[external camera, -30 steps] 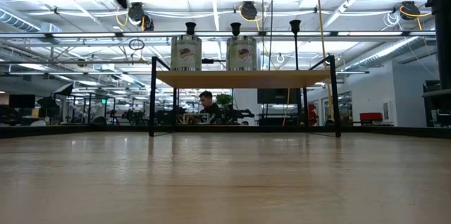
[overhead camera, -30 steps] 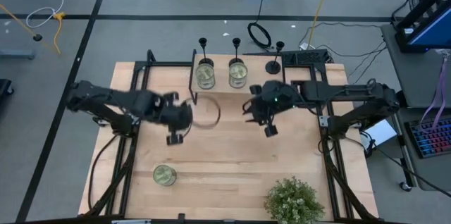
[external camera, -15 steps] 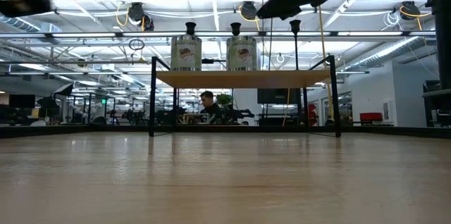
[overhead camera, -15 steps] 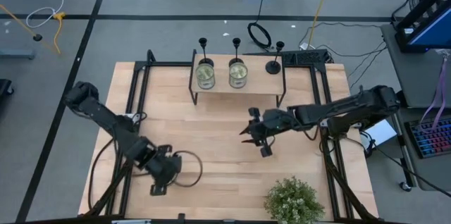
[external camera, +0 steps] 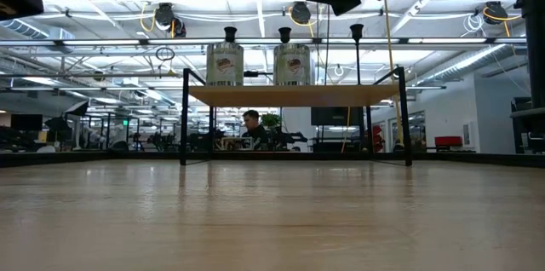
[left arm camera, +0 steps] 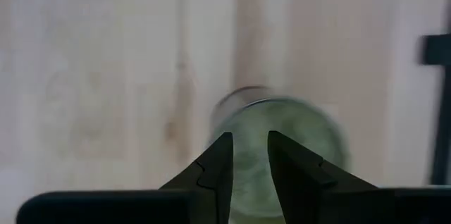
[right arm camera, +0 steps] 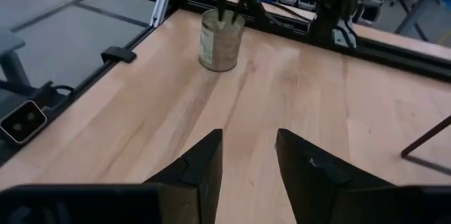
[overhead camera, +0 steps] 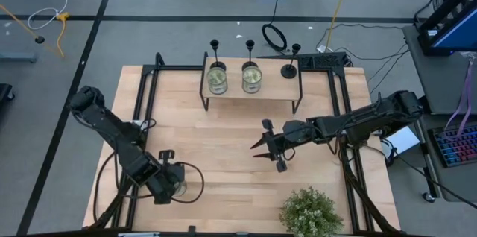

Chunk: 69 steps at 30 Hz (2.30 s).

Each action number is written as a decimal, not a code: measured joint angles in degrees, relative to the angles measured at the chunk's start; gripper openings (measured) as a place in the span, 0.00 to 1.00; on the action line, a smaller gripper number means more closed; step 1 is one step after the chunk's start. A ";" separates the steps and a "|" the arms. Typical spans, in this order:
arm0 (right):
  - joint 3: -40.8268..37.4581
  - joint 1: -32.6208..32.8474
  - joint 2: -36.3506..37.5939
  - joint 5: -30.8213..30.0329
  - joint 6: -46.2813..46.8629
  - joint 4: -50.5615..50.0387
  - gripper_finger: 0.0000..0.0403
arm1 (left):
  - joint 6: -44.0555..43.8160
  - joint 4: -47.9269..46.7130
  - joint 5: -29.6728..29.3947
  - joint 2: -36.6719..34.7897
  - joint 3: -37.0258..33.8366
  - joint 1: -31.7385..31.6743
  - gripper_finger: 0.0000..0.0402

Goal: Pick & Place candle stick holders
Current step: Put the scented candle on the shelf

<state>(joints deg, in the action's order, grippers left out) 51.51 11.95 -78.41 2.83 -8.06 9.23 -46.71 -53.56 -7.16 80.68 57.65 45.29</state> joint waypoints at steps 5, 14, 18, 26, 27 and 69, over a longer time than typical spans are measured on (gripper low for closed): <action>0.00 -0.09 0.00 -0.02 -2.55 0.00 0.31 | -2.15 -5.91 -0.35 0.00 0.02 -1.25 0.23; 0.00 -0.09 0.00 -0.02 -1.95 -0.37 0.31 | -8.33 -7.12 1.83 0.00 0.09 -1.35 0.23; 0.00 -0.09 0.00 -0.02 -2.02 -0.48 0.31 | -9.29 -7.71 2.44 0.00 0.09 -0.61 0.23; 0.00 -0.09 0.00 0.00 -2.02 -0.48 0.31 | -12.50 -9.18 0.61 -0.04 -0.82 1.13 0.23; 0.00 -0.09 0.00 0.03 -2.02 -0.48 0.31 | -13.67 -9.14 0.88 -0.04 -1.48 1.29 0.23; 0.13 3.12 -0.94 6.10 -13.91 3.63 0.31 | -11.00 15.53 11.22 1.32 -4.09 -29.48 0.02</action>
<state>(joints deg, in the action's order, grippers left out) 51.64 15.07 -79.35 8.93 -21.98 12.86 -57.71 -38.03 4.06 82.01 53.56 15.82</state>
